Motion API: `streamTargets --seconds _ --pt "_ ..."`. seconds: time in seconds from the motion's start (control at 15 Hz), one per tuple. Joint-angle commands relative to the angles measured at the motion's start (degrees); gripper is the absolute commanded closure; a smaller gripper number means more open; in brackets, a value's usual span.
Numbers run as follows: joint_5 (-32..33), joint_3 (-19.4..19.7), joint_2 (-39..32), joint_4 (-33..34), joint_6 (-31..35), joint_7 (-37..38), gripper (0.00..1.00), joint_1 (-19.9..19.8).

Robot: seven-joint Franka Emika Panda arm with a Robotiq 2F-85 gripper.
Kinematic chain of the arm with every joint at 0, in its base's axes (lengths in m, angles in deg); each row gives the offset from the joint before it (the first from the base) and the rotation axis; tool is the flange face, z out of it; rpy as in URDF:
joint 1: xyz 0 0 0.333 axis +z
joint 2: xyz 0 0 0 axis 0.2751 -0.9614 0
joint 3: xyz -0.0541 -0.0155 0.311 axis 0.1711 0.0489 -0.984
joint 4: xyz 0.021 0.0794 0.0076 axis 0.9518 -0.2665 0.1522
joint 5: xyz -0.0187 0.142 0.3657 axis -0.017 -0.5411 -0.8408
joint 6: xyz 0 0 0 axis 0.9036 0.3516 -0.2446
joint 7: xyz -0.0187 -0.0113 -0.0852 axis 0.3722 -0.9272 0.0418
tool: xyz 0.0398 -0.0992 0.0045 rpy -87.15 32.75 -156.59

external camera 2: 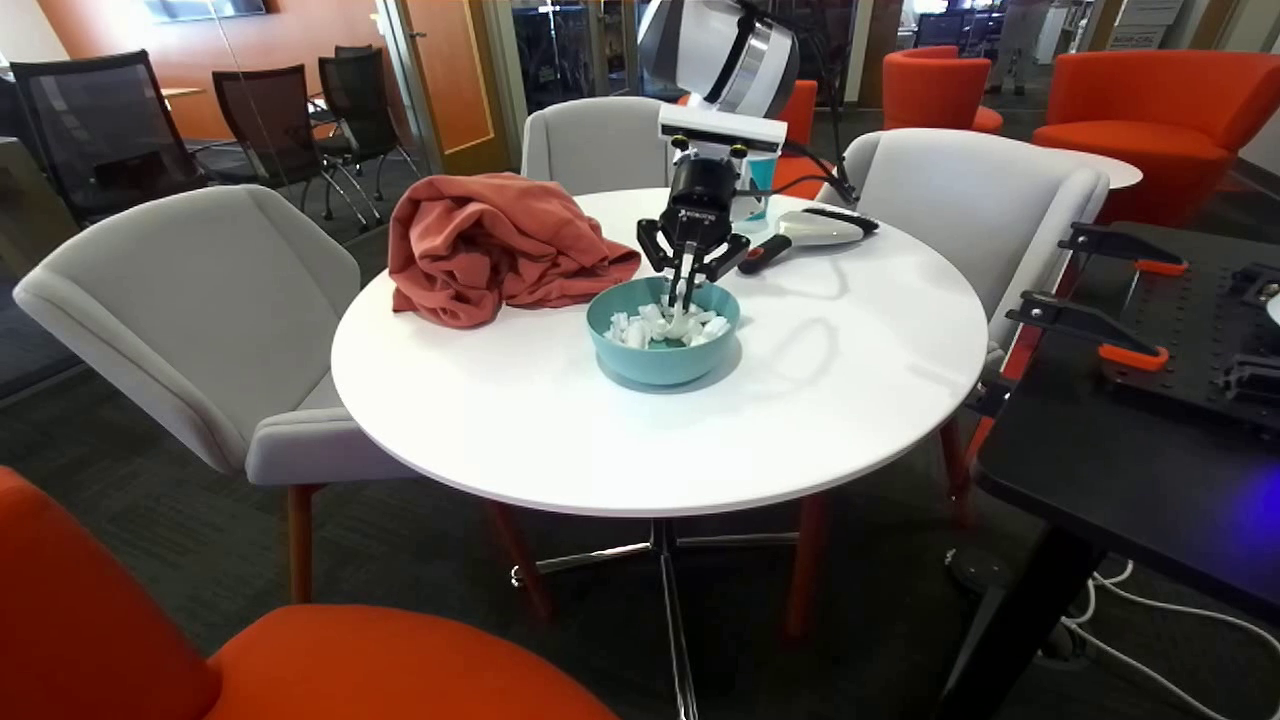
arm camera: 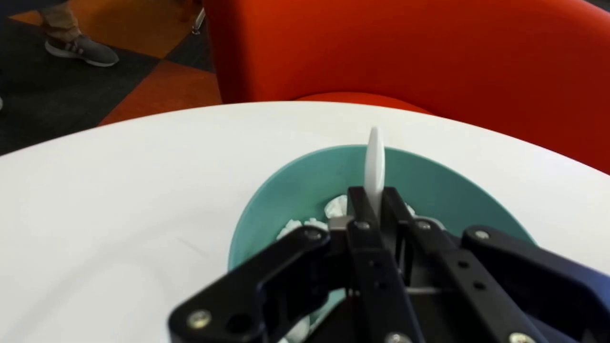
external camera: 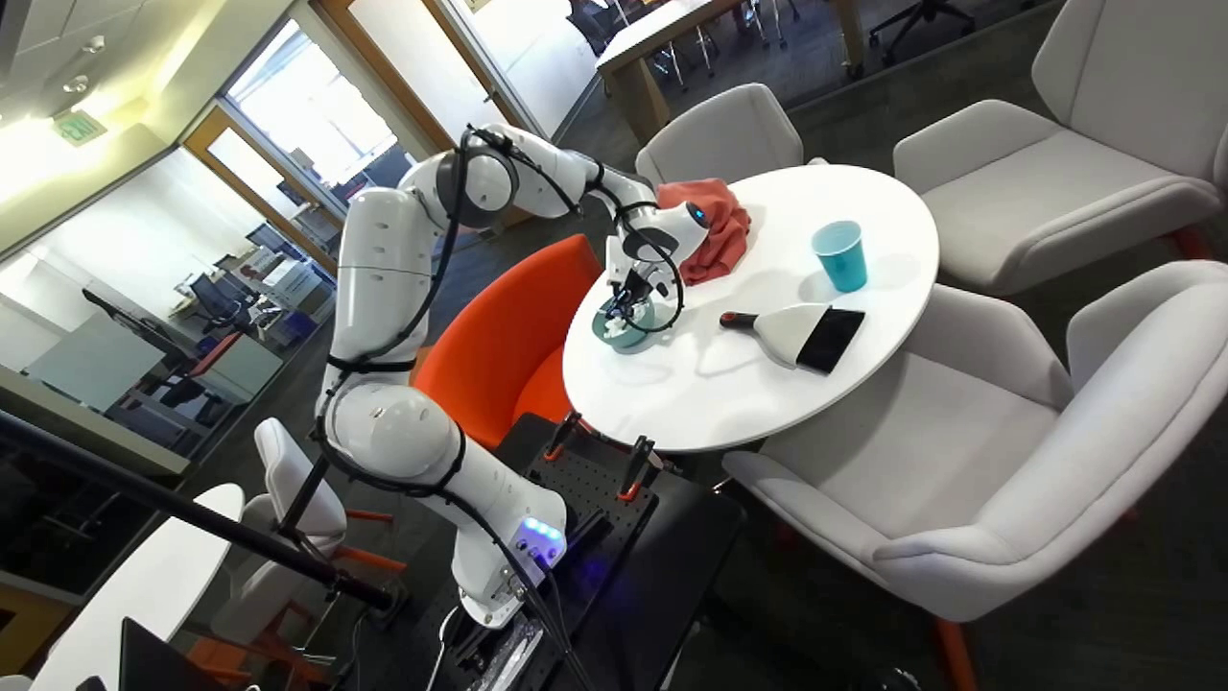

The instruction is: Get the white spoon and use it to stir the contents of the green bowl

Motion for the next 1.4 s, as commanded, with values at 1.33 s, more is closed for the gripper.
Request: streamTargets --seconds 1.33 --pt "-4.35 -1.05 15.92 -14.03 -20.06 -7.18 0.97 -6.67"
